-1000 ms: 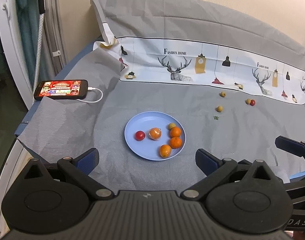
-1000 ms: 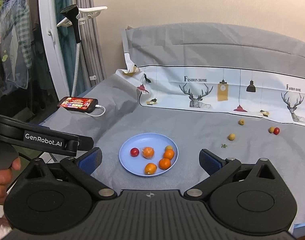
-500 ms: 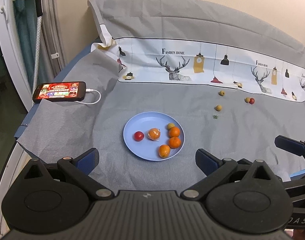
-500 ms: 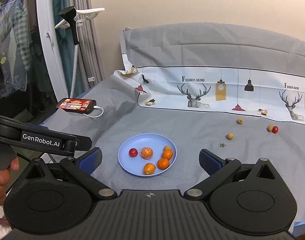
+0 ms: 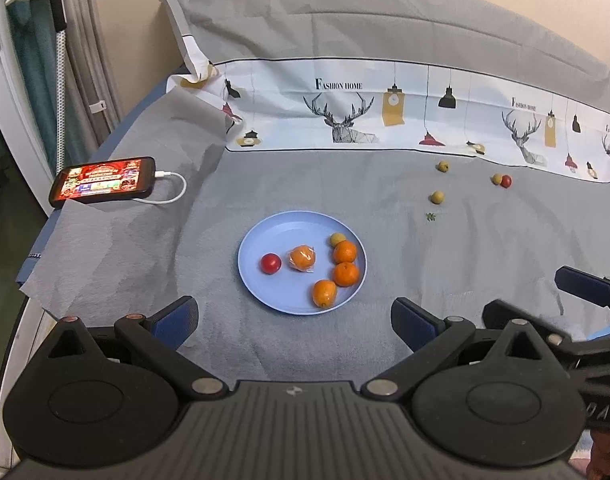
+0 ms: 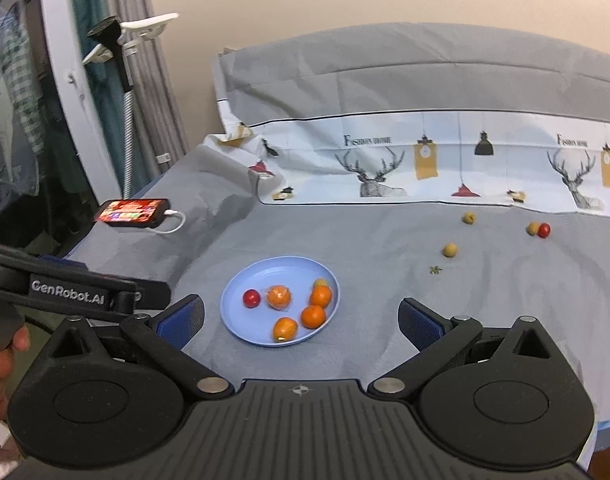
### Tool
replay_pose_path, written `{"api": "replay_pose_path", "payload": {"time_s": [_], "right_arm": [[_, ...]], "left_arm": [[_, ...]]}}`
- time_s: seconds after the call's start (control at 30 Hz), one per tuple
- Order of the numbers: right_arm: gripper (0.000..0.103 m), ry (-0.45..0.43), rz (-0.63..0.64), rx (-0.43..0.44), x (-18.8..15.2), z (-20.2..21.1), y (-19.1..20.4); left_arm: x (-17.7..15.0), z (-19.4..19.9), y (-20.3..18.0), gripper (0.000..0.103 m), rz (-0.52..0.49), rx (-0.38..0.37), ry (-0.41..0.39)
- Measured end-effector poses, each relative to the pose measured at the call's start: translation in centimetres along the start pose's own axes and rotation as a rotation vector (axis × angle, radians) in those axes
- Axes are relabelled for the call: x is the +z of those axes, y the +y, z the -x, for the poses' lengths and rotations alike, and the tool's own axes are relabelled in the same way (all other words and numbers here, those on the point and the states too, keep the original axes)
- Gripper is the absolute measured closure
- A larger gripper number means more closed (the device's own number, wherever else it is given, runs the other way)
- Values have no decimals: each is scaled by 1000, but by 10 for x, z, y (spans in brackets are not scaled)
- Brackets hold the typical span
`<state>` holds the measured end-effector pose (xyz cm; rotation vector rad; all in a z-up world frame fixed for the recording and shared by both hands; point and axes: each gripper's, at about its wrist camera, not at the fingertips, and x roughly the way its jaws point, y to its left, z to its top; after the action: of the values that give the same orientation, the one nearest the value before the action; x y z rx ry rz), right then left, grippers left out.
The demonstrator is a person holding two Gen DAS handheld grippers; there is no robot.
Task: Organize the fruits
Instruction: 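Lift both tools away from the plate, then grasp a yellow fruit with the left tool while the right tool grasps another yellow fruit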
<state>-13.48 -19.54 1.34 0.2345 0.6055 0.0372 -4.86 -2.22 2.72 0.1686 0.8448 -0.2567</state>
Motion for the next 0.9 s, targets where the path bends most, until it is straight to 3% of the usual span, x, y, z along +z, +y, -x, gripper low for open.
{"api": "replay_pose_path", "payload": {"time_s": [0.17,0.43,0.67,0.9], "right_arm": [[1,-16,-99,-85,1,-12,-33],[1,-35,-292,-299,10,-65,-131],[1,-52,-374,-453,20,-138,-219],[1,-48,-400,-594,30,-222,-296]], "left_arm": [[14,-22,-12,0,-21,-3,56],[70,-85,-60,0,-91,-25,106],[123,-175,-126,0,-183,-51,136],[141,-289,-186,0,-229,-96,215]]}}
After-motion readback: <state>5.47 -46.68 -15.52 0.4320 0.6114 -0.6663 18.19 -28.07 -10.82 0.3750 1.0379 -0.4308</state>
